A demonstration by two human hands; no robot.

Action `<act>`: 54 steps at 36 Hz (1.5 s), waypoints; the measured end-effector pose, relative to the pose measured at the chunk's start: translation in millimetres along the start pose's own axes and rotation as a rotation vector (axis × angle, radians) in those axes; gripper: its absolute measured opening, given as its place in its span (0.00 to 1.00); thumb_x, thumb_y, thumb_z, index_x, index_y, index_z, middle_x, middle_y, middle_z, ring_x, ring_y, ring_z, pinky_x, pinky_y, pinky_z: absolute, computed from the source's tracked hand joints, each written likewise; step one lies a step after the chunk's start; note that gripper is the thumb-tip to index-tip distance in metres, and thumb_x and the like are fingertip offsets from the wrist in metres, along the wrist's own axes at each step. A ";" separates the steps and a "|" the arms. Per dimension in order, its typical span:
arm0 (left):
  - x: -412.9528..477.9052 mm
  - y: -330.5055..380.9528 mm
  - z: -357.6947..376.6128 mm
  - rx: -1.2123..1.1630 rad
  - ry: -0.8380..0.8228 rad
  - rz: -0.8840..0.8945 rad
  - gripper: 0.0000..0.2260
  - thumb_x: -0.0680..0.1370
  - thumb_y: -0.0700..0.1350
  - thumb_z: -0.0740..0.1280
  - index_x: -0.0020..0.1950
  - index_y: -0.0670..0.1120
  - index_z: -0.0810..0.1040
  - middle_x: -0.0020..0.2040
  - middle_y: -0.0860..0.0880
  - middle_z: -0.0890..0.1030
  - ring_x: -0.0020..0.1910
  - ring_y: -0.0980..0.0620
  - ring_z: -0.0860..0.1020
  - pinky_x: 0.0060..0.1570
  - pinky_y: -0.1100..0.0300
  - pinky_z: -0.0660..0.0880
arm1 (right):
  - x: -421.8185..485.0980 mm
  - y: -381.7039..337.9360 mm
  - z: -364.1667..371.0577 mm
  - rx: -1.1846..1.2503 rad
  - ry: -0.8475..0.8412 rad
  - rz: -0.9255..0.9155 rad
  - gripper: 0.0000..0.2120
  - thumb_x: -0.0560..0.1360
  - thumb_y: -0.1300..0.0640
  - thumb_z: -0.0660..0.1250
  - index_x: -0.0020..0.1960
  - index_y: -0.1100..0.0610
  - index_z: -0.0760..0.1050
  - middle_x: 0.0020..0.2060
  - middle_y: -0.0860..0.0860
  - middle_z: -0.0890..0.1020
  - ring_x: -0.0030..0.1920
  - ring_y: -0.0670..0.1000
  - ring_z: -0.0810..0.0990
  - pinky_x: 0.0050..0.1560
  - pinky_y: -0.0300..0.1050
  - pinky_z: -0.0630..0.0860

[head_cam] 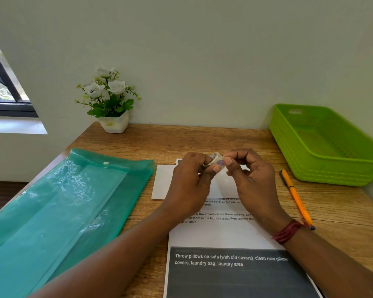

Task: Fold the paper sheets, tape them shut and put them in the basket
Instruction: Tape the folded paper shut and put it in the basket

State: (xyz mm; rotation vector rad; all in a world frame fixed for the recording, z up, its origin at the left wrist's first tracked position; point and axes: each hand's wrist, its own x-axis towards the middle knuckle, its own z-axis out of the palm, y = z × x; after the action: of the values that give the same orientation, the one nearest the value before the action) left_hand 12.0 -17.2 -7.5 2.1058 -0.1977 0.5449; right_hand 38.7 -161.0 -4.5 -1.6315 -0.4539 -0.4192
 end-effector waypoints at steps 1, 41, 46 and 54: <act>-0.1 0.3 0.2 0.000 -0.001 -0.002 0.11 0.80 0.54 0.64 0.47 0.48 0.78 0.47 0.55 0.75 0.47 0.57 0.74 0.43 0.65 0.71 | -0.3 -0.6 0.1 0.009 -0.002 0.008 0.01 0.75 0.53 0.71 0.46 0.49 0.79 0.44 0.47 0.83 0.47 0.47 0.82 0.49 0.60 0.80; -0.3 5.9 -14.4 -0.184 -0.219 -0.056 0.07 0.80 0.49 0.57 0.46 0.49 0.72 0.48 0.50 0.71 0.50 0.51 0.72 0.55 0.42 0.75 | 0.8 -2.2 -4.2 -0.014 -0.068 0.025 0.05 0.74 0.60 0.73 0.43 0.51 0.80 0.40 0.44 0.84 0.43 0.43 0.81 0.39 0.43 0.78; -0.7 6.4 -15.0 -0.234 -0.210 -0.090 0.07 0.79 0.51 0.57 0.42 0.53 0.71 0.48 0.48 0.72 0.53 0.44 0.75 0.56 0.36 0.74 | -0.2 -0.2 -4.3 -0.045 -0.049 0.004 0.03 0.73 0.60 0.73 0.45 0.54 0.81 0.40 0.44 0.84 0.44 0.44 0.82 0.40 0.43 0.79; -0.5 4.5 -13.3 -0.237 -0.169 -0.068 0.11 0.84 0.43 0.56 0.44 0.52 0.71 0.48 0.47 0.74 0.51 0.47 0.76 0.52 0.49 0.80 | -1.1 -1.5 -4.4 -0.129 -0.029 -0.100 0.03 0.74 0.59 0.73 0.47 0.56 0.82 0.42 0.44 0.84 0.46 0.45 0.83 0.41 0.35 0.77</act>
State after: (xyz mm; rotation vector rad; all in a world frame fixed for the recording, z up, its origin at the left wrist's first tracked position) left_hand 5.9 -8.8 2.0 1.9187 -0.2721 0.2877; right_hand 36.9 -165.2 -3.3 -1.7462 -0.5407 -0.5085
